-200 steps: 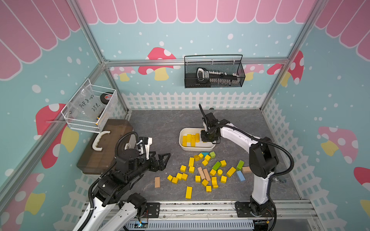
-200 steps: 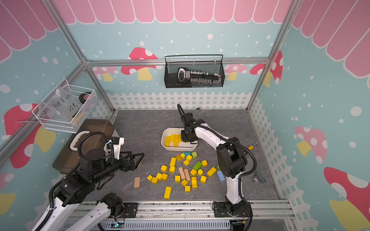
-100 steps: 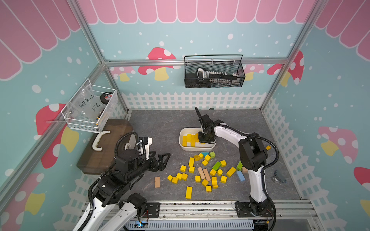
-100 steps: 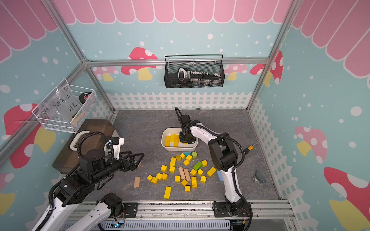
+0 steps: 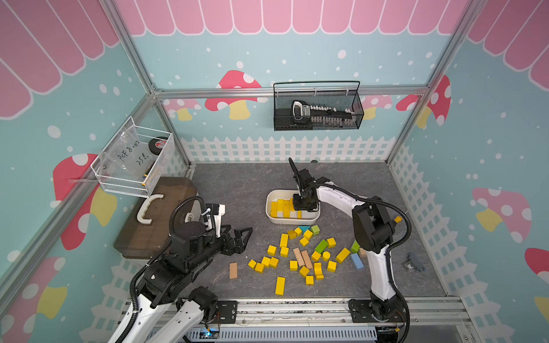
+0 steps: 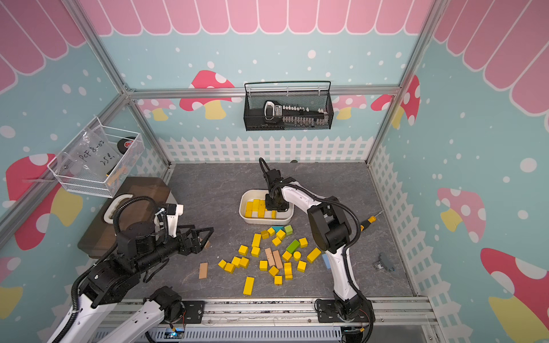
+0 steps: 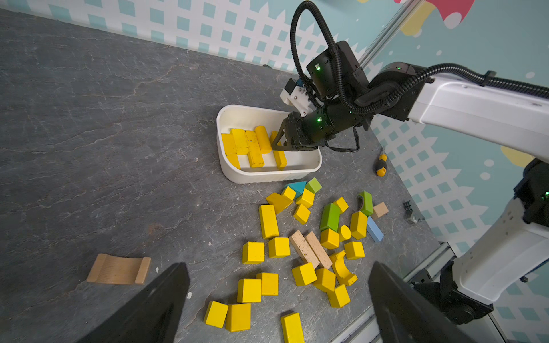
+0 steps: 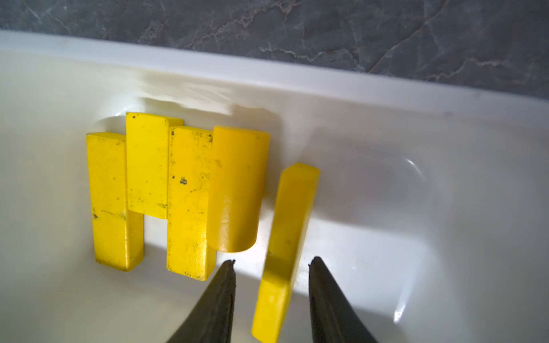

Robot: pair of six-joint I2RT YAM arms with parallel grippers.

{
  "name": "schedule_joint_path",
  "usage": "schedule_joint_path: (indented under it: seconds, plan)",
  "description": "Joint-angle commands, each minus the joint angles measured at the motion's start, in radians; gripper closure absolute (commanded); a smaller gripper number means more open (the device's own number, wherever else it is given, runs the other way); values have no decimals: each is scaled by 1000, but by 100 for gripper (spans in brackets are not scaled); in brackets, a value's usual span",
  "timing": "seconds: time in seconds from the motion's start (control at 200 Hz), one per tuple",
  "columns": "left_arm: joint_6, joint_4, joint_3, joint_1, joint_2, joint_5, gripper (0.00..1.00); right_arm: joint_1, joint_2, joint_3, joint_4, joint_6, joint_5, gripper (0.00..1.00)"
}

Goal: Pick out the yellow building blocks
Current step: Place the building block in the storage box.

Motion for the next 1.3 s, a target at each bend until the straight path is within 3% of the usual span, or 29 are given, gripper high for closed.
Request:
schedule_joint_path:
  seconds: [0.0, 0.44, 0.751, 1.291]
  plan:
    - [-1, 14, -12, 6, -7, 4, 1, 0, -7, 25, -3, 4, 3, 59]
    - [-1, 13, -12, 6, -6, 4, 1, -47, -130, -95, 27, -1, 44, 70]
    - [-1, 14, -13, 6, -8, 2, 1, -54, -80, -123, 34, 2, -3, 88]
    - [-1, 14, -12, 6, -6, 2, 1, -54, 32, -44, 39, 17, -60, 88]
